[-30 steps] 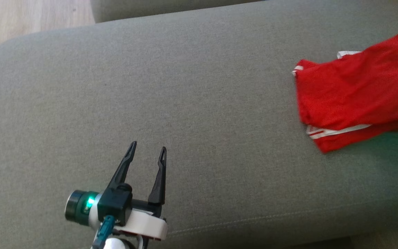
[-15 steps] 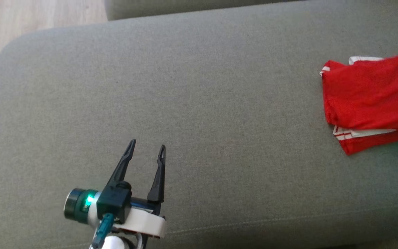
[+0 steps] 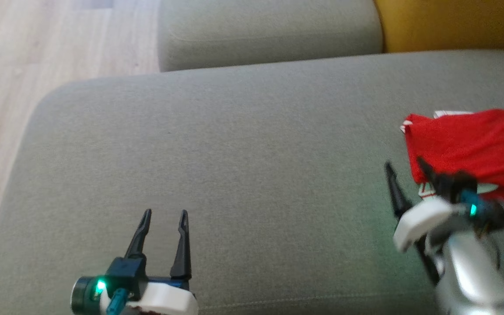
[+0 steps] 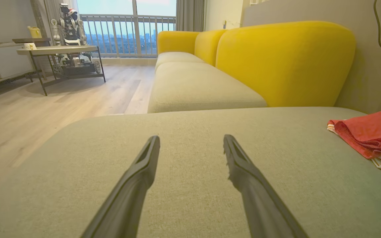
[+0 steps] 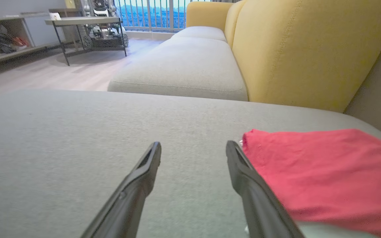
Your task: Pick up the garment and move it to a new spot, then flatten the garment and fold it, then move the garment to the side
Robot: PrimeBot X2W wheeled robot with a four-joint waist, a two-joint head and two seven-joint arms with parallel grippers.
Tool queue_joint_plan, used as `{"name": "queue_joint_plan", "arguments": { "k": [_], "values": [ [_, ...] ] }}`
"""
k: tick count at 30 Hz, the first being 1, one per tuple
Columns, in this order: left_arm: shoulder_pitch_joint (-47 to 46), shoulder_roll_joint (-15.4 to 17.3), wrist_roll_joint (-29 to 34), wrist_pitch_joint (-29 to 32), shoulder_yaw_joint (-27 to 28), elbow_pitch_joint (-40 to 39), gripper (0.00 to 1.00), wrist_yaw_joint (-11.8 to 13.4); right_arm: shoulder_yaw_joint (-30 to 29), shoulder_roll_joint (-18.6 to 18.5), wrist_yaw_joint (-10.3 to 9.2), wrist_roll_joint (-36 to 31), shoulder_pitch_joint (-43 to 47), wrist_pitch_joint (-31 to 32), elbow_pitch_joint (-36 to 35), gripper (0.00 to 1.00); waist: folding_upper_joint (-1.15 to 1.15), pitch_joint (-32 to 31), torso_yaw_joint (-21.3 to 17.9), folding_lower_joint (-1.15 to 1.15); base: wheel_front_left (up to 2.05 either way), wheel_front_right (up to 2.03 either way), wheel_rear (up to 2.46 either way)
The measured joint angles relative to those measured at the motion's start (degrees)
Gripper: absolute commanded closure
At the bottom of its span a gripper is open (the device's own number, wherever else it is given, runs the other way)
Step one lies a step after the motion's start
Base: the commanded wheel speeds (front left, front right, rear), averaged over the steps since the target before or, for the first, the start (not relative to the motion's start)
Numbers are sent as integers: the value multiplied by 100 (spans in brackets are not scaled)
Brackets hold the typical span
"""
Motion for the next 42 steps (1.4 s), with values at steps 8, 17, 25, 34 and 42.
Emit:
{"name": "queue_joint_plan", "arguments": {
  "k": [8,17,25,34,42],
  "values": [
    [36,0,-3,0,99,8,0,57,-99,210,0,107,1680,-15,-2224,0,0,-262,255,0,0,0,0],
    [359,2,-2,0,255,132,0,-81,-123,263,0,717,2783,-23,-3101,0,0,-509,362,0,0,0,0],
    [485,2,-1,0,336,326,0,-263,-123,277,0,825,2951,-23,-3237,0,0,-630,402,0,0,0,0],
    [709,2,11,29,319,815,100,-307,-64,310,0,875,3131,-7,-2744,100,0,-676,425,1,0,0,0],
    [800,16,-539,94,346,879,100,-369,-68,316,0,1354,3195,120,-2643,100,0,-619,391,1,0,0,0]
  ]
}}
